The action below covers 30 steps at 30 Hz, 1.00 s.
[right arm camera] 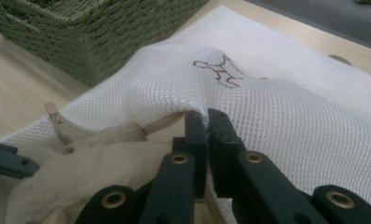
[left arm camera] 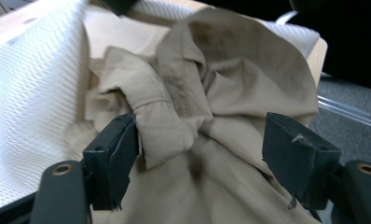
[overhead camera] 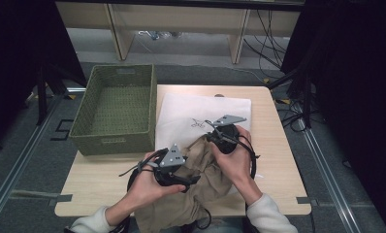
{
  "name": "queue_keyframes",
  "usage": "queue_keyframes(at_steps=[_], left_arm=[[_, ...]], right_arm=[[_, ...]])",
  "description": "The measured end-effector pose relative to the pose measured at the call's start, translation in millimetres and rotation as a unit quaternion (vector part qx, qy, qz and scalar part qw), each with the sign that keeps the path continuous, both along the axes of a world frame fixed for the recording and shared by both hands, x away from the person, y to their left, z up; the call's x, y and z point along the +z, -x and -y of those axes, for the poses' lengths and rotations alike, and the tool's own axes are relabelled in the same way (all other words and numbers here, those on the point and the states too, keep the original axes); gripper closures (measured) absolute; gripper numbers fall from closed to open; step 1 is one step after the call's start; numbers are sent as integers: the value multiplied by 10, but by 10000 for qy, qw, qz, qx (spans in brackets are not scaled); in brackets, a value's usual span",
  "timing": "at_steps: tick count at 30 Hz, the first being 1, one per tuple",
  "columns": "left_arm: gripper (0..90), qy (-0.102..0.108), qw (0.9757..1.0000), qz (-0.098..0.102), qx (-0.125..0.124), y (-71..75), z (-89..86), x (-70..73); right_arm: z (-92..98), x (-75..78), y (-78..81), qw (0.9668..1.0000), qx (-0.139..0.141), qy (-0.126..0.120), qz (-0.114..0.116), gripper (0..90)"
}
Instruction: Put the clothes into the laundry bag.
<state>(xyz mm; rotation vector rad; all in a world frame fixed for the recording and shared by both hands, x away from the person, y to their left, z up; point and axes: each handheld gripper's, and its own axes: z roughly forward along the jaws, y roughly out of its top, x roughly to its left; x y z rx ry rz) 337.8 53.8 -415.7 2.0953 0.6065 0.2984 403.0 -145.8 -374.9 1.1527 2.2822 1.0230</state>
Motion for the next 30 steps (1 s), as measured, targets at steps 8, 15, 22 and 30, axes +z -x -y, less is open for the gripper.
queue_keyframes(at_steps=[8, 15, 22, 30], left_arm=[[233, -704, 9971, -105, -271, 40, 173, -329], [434, -1125, 9931, 21, -317, -8, 259, -464], [643, -1279, 9912, 27, -331, -55, 321, -511], [811, -1225, 9920, -90, -303, -107, 322, -531]], right_arm=[[-2, 3, 0, 10000, 2, 9, -23, 882], [-6, -4, -9, 9999, 75, 70, 18, 883], [-14, 4, 8, 10000, 28, 28, -66, 883], [-10, 2, 3, 10000, 71, 38, -41, 883]])
